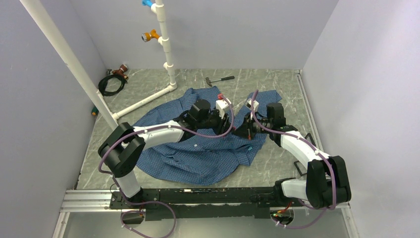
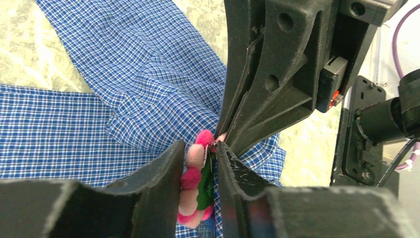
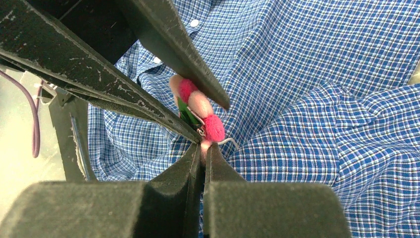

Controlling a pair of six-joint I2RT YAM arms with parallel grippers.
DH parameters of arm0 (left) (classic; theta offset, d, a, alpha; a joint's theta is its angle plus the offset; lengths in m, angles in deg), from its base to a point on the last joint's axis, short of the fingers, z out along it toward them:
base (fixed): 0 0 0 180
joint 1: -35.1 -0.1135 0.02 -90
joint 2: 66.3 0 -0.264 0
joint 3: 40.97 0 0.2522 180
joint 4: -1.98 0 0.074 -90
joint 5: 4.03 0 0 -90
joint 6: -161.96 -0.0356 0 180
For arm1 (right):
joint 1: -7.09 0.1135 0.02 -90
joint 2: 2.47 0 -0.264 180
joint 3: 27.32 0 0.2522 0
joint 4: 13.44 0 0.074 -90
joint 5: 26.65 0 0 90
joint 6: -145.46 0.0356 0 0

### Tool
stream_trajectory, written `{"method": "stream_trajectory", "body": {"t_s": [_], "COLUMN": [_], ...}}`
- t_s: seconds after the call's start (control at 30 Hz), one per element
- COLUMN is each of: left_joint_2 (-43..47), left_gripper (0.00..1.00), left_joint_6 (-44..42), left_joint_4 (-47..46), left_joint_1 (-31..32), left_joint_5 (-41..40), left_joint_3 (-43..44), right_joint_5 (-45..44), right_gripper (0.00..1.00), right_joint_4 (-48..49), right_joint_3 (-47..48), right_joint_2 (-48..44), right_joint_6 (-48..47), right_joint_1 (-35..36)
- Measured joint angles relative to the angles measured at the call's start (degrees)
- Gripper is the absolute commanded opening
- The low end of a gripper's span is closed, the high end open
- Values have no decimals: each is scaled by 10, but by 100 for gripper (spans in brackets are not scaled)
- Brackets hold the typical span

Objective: Remove the brooch from the garment
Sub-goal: Remove the brooch from the clothes.

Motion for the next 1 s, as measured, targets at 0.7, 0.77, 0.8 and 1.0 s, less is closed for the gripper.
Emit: {"method": "stream_trajectory", "body": {"t_s": [0.7,0.77,0.8,1.0], "left_joint_2": [0,0,0,0], "left_gripper": [29,20,16,0], "left_joint_6": [-34,-35,-37,-42], "left_joint_4": [4,5,5,5], "left_joint_1": [3,4,4,5], "left_joint_5": [-3,0,1,7], "left_joint_3": [-1,-1,-1,-2], "right_joint_5": [-3,-4,-5,-8], "right_gripper": [0,0,0,0], "right_joint_4": [-5,-5,-5,-6], "right_joint_3": [-1,-1,-1,-2], "right_joint_2": [0,0,0,0], "right_joint_6": [0,0,0,0], "right_joint_1": [0,0,0,0]}}
